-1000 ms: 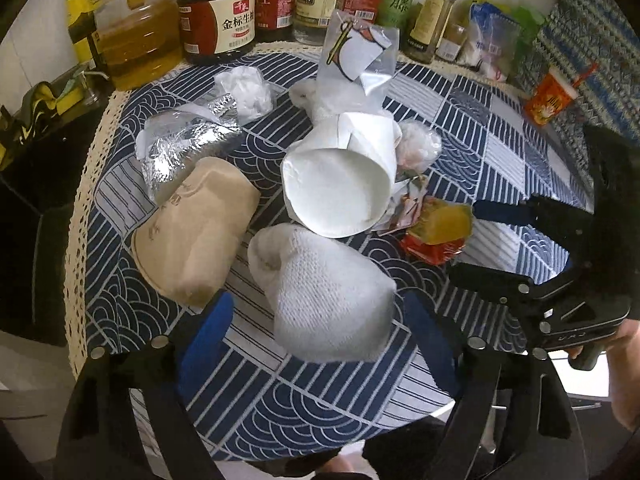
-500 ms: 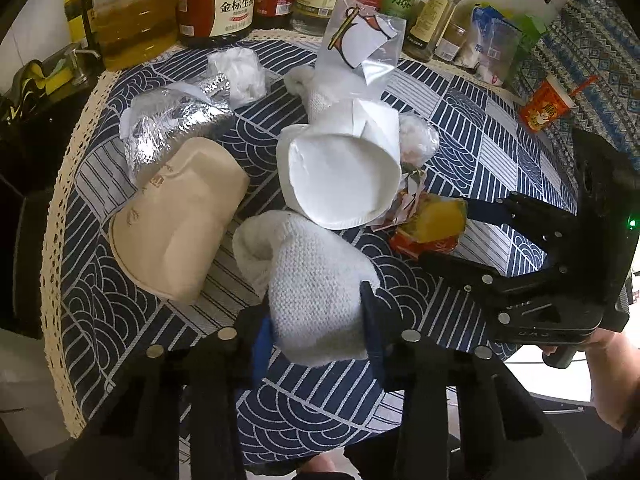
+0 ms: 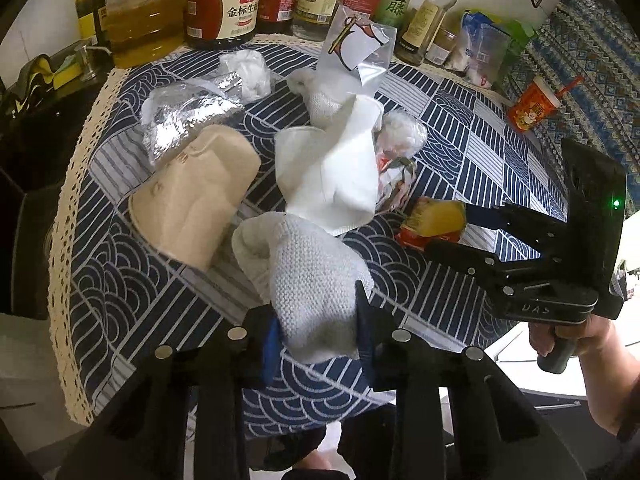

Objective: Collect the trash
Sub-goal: 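Grasp the white tissue with the left tool while the right tool grasps the snack wrapper, then carry the tissue and snack wrapper down over the black trash bin with both tools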

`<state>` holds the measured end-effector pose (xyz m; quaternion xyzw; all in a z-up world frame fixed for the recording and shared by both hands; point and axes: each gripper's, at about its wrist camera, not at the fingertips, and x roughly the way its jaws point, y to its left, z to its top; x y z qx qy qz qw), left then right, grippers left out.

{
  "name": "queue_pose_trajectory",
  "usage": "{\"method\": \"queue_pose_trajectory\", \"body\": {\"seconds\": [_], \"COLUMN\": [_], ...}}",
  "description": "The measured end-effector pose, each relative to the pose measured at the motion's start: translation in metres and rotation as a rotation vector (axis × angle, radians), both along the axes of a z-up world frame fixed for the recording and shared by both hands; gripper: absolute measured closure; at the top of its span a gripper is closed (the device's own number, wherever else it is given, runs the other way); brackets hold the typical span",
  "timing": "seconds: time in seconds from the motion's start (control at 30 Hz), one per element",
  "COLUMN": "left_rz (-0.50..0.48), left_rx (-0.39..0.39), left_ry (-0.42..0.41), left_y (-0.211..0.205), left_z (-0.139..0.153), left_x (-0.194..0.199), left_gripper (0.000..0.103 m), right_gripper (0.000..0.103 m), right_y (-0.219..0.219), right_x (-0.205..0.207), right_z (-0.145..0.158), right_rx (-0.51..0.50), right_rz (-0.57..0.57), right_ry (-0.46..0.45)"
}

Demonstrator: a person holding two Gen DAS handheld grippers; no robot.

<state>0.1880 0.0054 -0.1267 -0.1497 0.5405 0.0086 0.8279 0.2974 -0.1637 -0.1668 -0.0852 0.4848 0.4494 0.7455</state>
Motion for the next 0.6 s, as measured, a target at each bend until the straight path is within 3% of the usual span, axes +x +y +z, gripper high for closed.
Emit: {"method": "queue_pose_trajectory", "body": {"seconds": [0.6], "left_rz": [-0.023], "left_rx": [-0.032], "left_ry": [-0.058], "left_y": [0.005], "left_z": [0.019], "left_x": [-0.028], "left_gripper": [0.074], "right_gripper": [0.036], "right_y": [-0.014], "right_x": [-0.035], "right_z": [0.031], "right_rx": [0.026], "right_rz": [-0.077], "right_ry": [-0.016]}}
